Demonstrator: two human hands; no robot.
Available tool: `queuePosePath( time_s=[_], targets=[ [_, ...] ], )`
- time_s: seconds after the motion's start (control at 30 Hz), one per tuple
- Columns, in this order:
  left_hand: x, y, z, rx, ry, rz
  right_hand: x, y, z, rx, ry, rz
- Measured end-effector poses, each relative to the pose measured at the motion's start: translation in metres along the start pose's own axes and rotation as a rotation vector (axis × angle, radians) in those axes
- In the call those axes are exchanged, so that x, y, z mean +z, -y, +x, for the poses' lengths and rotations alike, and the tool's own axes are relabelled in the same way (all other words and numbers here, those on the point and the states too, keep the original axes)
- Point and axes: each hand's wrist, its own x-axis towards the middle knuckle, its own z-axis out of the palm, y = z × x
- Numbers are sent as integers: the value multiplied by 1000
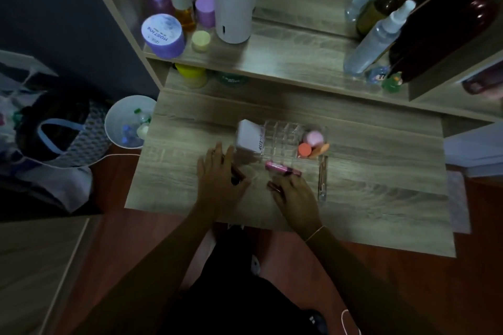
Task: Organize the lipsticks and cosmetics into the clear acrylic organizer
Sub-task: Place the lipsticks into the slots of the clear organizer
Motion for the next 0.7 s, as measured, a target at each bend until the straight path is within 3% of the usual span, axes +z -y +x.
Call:
queuePosePath(
  time_s=[0.47, 0.7],
  targets=[
    [-12, 13, 12, 17, -107, -140, -3, 14, 22, -8, 73, 87],
    [-36, 15, 27, -14, -273, -184, -20, 28, 34, -71, 47, 298]
  ],
)
